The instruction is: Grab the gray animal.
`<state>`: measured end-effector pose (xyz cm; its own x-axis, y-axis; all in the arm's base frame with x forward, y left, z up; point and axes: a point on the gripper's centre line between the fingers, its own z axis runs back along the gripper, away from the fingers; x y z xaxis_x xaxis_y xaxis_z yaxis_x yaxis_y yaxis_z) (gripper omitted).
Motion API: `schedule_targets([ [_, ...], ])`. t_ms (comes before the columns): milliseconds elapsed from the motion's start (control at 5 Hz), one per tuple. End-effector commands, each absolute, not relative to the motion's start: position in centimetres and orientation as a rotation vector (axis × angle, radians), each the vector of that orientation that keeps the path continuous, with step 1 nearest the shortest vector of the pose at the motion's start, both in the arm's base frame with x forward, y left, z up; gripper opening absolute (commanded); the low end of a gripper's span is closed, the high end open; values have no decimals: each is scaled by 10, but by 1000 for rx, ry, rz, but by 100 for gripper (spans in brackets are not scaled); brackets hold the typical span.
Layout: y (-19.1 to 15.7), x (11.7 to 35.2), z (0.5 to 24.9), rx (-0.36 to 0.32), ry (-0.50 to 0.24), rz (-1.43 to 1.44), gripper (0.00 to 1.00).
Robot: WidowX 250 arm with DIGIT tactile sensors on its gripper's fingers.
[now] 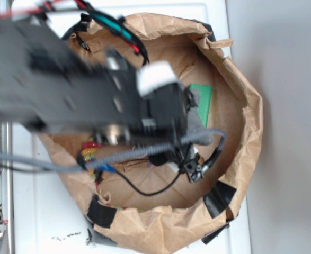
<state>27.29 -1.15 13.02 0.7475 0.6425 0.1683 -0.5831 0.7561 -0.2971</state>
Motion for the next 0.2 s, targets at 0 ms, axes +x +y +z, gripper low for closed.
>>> schedule_targets([
  [0, 7, 278, 165, -255, -362, 651, 0],
])
